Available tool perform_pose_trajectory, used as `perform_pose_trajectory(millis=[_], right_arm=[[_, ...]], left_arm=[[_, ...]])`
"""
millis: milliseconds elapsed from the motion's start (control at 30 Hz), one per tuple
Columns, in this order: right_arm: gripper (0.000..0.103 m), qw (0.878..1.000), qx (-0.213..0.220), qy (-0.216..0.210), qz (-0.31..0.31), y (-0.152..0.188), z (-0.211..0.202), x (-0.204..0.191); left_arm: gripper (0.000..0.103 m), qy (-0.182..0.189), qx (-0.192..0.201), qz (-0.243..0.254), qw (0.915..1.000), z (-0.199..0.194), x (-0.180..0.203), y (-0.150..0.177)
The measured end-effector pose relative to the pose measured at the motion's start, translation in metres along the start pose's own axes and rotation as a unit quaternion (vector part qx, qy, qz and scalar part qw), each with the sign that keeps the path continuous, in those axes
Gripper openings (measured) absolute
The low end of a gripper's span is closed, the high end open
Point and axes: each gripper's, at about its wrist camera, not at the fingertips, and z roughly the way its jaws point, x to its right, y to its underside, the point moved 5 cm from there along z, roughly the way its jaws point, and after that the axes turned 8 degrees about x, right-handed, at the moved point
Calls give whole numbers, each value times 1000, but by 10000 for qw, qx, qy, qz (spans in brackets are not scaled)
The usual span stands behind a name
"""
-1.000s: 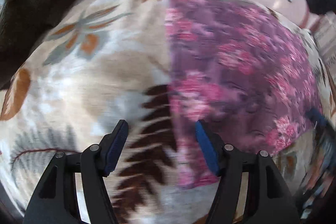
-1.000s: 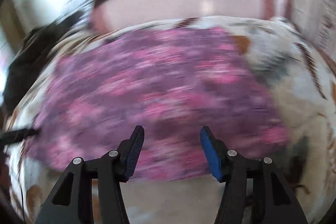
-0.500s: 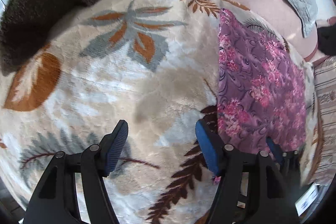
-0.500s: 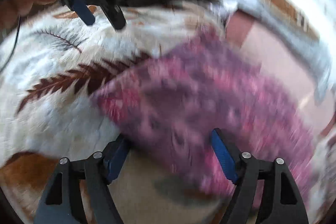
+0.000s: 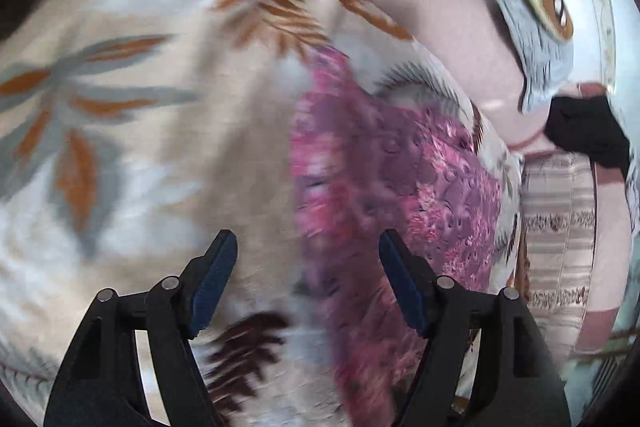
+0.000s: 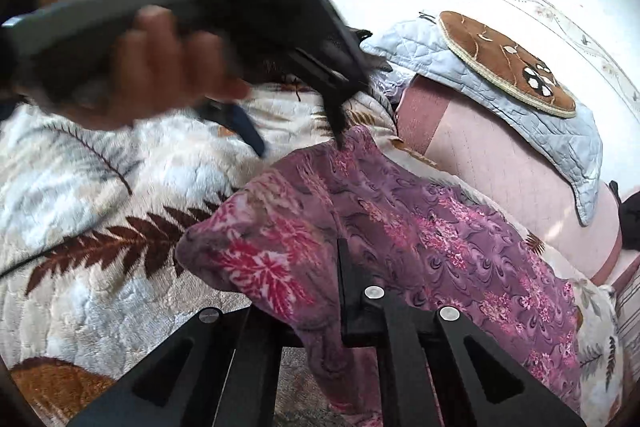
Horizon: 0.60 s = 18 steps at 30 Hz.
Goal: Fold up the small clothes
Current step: 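Grasp the garment's folded end with the right gripper and fold it over the stack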
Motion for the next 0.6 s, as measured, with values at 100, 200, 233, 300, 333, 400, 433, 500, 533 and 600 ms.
perform_pose_trajectory(millis=[100,200,233,300,333,400,433,500,533,600], right_arm=[[5,9997,59,-79,202,-3,-2,9],[5,9991,93,-162,369,-2,-4,16],[5,9989,97,-179,423,-1,-7,19],[5,9985,102,-204,502,-1,-8,25],[5,9983,112,-203,538,-1,-10,29],[5,9975,158,-180,660,-2,-16,37],[5,9971,175,-170,728,-2,-18,40],[5,9955,216,-141,911,-3,-24,49],[5,9943,231,-138,1033,-3,-28,55],[5,9921,256,-125,1222,-3,-35,65]], left_arm=[[70,-155,-150,56,9998,20,12,-2],[14,-61,-215,237,9995,29,27,0],[14,-119,-192,297,9993,29,32,0],[10,-207,-31,364,9991,24,39,0],[10,-201,5,385,9991,22,43,-1],[9,-188,95,407,9989,14,51,-2],[9,-187,132,432,9988,11,56,-3],[9,-203,232,548,9980,3,69,-2],[9,-205,257,583,9978,1,74,-2],[9,-184,334,664,9971,-3,87,-1]])
